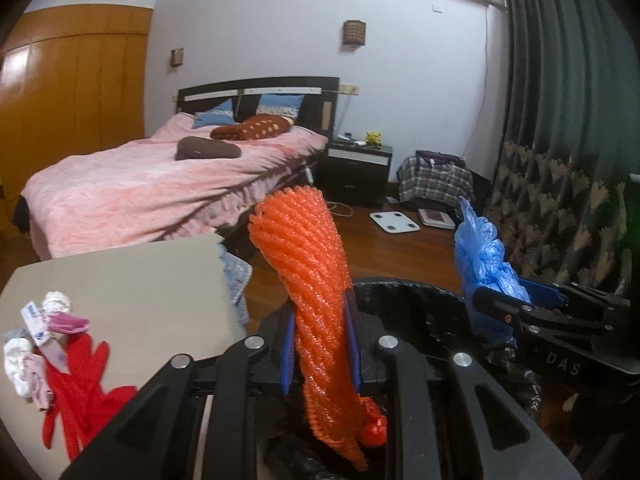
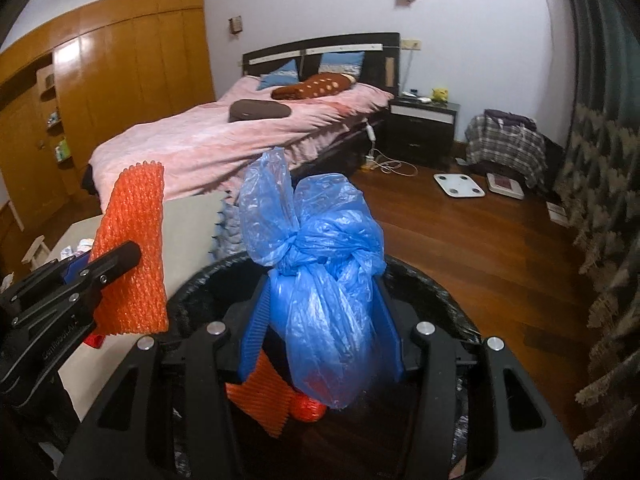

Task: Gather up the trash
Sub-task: 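Move both tools over the trash bin and open them to drop the items, then return to the table and grasp a red glove with the right tool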

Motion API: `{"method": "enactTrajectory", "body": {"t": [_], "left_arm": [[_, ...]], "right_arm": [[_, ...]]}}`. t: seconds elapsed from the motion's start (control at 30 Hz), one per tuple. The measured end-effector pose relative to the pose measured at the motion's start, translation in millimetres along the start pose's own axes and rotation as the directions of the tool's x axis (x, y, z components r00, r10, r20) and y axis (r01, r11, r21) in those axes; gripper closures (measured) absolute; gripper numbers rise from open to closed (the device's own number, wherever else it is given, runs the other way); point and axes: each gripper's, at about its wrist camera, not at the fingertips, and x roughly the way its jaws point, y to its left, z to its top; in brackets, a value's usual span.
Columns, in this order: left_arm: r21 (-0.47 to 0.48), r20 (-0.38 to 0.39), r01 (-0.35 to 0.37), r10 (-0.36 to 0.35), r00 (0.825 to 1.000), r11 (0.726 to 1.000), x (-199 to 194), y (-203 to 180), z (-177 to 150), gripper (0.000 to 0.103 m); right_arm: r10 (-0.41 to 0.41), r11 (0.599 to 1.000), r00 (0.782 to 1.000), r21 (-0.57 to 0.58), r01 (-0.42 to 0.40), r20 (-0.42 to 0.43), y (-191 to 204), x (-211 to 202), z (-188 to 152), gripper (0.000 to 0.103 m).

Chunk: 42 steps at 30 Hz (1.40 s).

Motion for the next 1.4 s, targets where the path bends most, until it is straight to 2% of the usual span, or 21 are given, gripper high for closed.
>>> {"method": "enactTrajectory", "body": {"t": [0.1,0.2,0.3,0.37,0.4,0.43,0.53,0.63,0.83,1.1,1.27,1.4], "left_arm": [[0.011,-0.019,0.027,-0.027,0.999,1.000,6.6,-8.6,-1.5,0.079],[0.005,-0.038,0.043,-0.043,0.998,0.999,11.5,-9.3,-4.1,0.056],[0.006,-0.046,0.034,-0.034,0.998,0.999,9.8,-3.5,-7.6,0.051],[0.010,-0.048,0.006,-0.006,0.999,1.000,6.5,5.6,-11.3,0.046],[0.010,-0.049,-0.008,0.009,0.999,1.000,4.5,9.9,-12.6,0.042],[0.009,-0.048,-0.028,0.029,0.998,1.000,1.3,16.5,-13.9,0.039],[0.004,-0.031,-0.098,0.098,0.995,0.995,-12.4,38.4,-18.8,0.030],[-0.009,-0.018,-0.159,0.159,0.987,0.987,-26.1,61.4,-20.4,0.025],[-0.041,-0.001,-0.287,0.287,0.958,0.957,-60.0,107.9,-31.2,0.020],[-0.089,-0.035,-0.437,0.436,0.899,0.895,-91.4,170.6,-53.1,0.020],[-0.121,-0.057,-0.493,0.490,0.870,0.862,-104.9,201.0,-68.3,0.020],[-0.137,-0.077,-0.526,0.520,0.851,0.840,-109.2,220.5,-78.2,0.020]], "right_arm": [[-0.011,1.000,1.000,0.013,0.011,-0.008,-9.0,4.0,-3.0,0.054],[-0.027,1.000,0.999,0.013,0.027,-0.020,-12.2,8.1,-5.9,0.046],[-0.041,0.999,0.999,0.014,0.041,-0.019,-13.1,9.8,-7.2,0.033],[-0.046,0.999,0.999,0.012,0.046,-0.011,-13.2,9.7,-6.6,0.025],[-0.052,0.999,0.999,0.010,0.052,-0.004,-12.7,8.8,-6.8,0.016],[-0.056,0.998,0.998,0.008,0.056,0.002,-11.2,8.3,-6.7,0.012],[-0.047,0.999,0.999,-0.003,0.048,0.015,-4.0,5.9,-6.5,0.007],[-0.029,0.999,0.999,-0.016,0.029,0.023,6.4,5.2,-3.5,0.006],[0.063,0.997,0.998,-0.048,-0.061,0.028,51.1,6.9,2.3,0.006],[0.232,0.966,0.973,-0.120,-0.230,0.005,137.6,19.6,7.9,0.006],[0.308,0.938,0.951,-0.159,-0.307,-0.022,186.4,33.2,6.6,0.006],[0.330,0.926,0.943,-0.180,-0.333,-0.050,213.5,46.2,0.1,0.006]]}}
